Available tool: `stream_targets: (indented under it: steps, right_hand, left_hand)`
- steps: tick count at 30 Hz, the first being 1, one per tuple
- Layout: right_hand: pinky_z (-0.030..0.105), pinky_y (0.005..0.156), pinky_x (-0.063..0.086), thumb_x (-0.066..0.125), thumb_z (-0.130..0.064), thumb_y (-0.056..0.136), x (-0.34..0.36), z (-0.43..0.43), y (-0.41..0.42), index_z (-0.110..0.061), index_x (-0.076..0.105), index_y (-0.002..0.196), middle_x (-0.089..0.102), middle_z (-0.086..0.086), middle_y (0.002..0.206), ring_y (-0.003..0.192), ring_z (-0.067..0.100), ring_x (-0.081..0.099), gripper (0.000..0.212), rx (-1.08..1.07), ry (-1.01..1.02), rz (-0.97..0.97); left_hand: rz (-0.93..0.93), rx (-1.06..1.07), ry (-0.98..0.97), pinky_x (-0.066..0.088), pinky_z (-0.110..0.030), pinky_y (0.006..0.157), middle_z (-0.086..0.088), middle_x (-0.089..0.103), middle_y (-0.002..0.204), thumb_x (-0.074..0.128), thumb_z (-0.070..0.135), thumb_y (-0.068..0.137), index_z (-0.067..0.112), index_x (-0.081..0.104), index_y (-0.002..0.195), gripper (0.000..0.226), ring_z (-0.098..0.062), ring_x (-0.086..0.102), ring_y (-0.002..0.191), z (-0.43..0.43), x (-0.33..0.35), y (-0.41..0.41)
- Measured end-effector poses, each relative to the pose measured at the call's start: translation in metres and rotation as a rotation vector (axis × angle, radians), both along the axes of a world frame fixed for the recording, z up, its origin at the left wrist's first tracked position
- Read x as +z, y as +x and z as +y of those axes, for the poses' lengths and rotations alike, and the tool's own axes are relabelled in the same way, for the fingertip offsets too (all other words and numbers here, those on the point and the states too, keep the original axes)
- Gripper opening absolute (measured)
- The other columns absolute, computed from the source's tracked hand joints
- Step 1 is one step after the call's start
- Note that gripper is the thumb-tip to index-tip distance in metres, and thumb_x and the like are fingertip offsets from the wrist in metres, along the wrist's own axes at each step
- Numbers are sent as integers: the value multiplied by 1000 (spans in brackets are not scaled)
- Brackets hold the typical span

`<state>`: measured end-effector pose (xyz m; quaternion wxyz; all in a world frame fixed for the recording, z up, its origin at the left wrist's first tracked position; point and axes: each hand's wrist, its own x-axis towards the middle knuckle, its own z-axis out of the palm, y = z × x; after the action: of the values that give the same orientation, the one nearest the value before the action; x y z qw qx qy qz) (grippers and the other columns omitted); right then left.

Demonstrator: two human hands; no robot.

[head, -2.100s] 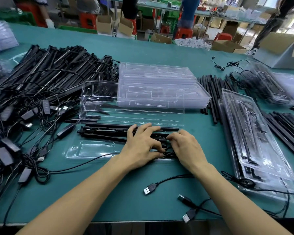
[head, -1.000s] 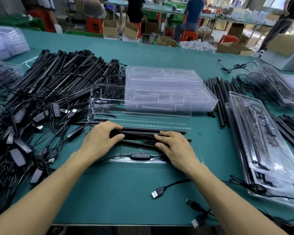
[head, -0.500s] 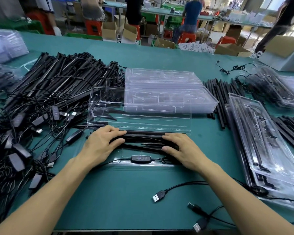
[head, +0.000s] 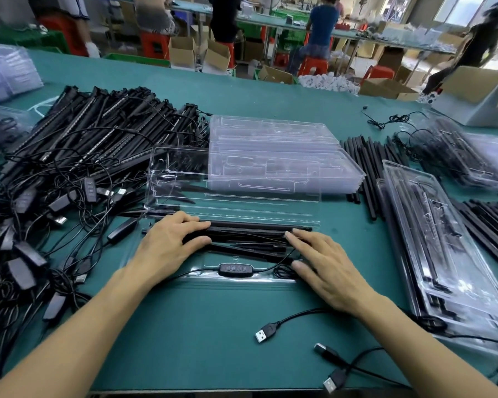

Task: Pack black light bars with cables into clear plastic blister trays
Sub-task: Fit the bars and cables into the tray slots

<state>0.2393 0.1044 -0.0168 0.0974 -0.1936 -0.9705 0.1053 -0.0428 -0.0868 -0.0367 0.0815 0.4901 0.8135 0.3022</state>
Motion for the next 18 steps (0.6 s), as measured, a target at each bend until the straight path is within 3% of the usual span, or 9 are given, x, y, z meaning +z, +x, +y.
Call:
stream_targets:
  steps: [2, 4, 10, 14, 18]
  right_hand:
    - [30, 103, 40, 57, -30, 97, 3, 2, 9, -25, 51, 141, 52, -10, 126, 119, 11, 47, 45, -75, -26, 148]
    - [27, 99, 43, 59, -30, 96, 6, 4, 11, -29, 57, 135, 53, -15, 118, 112, 6, 51, 39, -87, -78, 163]
    - [17, 110, 25, 54, -32, 98, 4, 3, 6, -35, 32, 150, 42, -20, 138, 128, -1, 36, 56, -5, -170, 18]
    - [24, 106, 35, 58, -32, 96, 6, 5, 4, -28, 57, 135, 57, -13, 127, 120, 7, 46, 39, 1, -74, 38]
    - [29, 88, 49, 57, -39, 94, 8, 1, 12, -23, 75, 108, 67, -11, 97, 95, 11, 56, 28, 41, -12, 67]
  left_hand:
    - [3, -1, 9, 40, -37, 105, 22, 51, 114, 57, 56, 88, 39, 63, 129, 44, -10, 48, 119, 1, -1, 0]
    - [10, 0, 6, 40, -38, 104, 21, 51, 113, 57, 55, 89, 39, 63, 129, 44, -10, 48, 118, 1, -1, 0]
    - [11, 0, 8, 41, -38, 103, 18, 53, 115, 58, 52, 90, 38, 63, 129, 42, -11, 49, 118, 1, -2, -1]
    - [14, 7, 0, 41, -38, 103, 18, 53, 117, 59, 51, 90, 38, 63, 129, 41, -11, 49, 118, 1, -1, 0]
    - [3, 19, -3, 41, -37, 103, 19, 53, 116, 59, 52, 90, 37, 63, 129, 41, -10, 49, 118, 0, 0, 1]
